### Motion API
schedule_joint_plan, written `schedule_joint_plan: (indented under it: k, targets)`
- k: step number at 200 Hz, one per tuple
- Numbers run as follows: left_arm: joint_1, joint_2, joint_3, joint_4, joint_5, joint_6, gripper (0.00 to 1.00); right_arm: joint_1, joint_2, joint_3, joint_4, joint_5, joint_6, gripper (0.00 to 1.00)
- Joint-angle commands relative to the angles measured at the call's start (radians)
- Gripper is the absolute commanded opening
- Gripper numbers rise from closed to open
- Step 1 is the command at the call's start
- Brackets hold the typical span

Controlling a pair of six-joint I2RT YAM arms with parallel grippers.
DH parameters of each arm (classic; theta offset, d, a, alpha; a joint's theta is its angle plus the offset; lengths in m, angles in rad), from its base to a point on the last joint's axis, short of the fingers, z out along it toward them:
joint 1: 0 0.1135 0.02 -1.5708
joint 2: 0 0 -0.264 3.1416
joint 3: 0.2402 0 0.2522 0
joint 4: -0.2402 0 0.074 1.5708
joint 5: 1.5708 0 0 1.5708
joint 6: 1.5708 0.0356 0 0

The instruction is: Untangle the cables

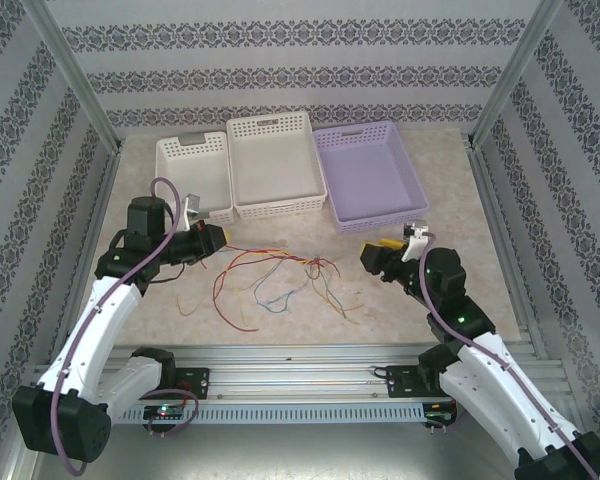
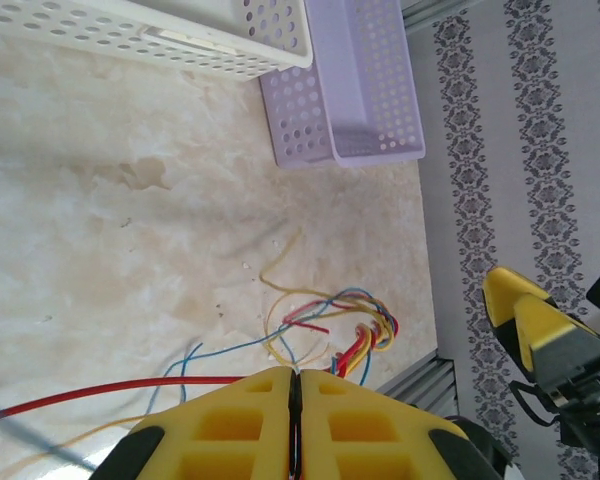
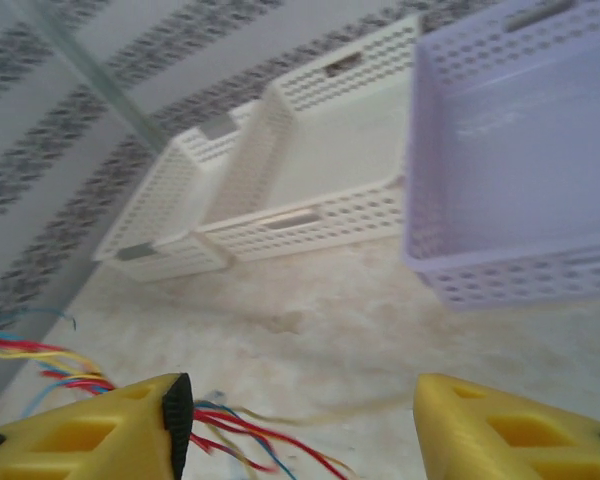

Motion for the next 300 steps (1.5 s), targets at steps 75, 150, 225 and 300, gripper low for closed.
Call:
schedule_joint_plan:
  k: [75, 150, 225, 300]
  targets:
    - [-0.066, 0.006, -0.016, 0.183, -0.048, -0.112, 0.00, 0.430, 0.402, 0.093, 0.314, -0.123, 0.100, 0.64]
    - [-0.089, 0.035, -0.017, 0.229, -0.144, -0.130, 0.00, 0.625, 0.405, 0.164, 0.288, 0.172, 0.101, 0.62]
    - [-0.152, 0.023, -0.014, 0.278, -0.357, -0.198, 0.00, 0.765, 0.631, 0.274, 0.314, 0.234, 0.094, 0.65]
    - [-0.236, -0.026, -0.052, 0.303, -0.458, -0.240, 0.00, 0.726, 0.800, 0.345, 0.331, 0.312, 0.152, 0.65]
